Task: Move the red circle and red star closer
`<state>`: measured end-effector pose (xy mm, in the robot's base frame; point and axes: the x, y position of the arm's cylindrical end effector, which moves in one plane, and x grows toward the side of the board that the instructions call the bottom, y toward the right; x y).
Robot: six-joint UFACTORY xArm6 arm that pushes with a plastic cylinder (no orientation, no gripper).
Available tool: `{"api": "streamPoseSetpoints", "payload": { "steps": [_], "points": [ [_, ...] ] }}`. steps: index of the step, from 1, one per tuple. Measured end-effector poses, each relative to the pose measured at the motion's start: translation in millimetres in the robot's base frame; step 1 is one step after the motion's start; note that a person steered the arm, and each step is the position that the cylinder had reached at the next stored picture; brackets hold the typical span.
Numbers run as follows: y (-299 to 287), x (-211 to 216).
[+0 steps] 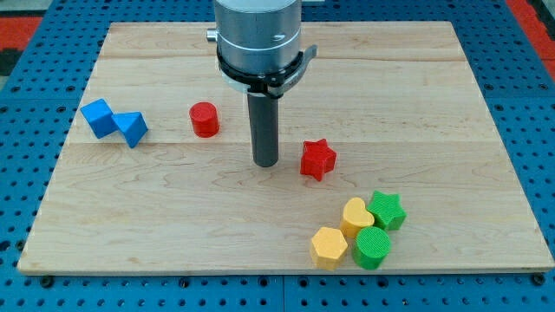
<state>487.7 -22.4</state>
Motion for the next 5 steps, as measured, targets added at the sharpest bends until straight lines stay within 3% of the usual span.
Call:
{"api": "streamPoseSetpoints", "payload": {
  "steps": [1, 2, 3, 4, 5],
  "points": [
    [-89.7, -22.0],
    [-87.4, -100.5],
    [-19.1, -109.4],
    [-14.8, 3.7],
    [49.5, 21.5]
  ]
}}
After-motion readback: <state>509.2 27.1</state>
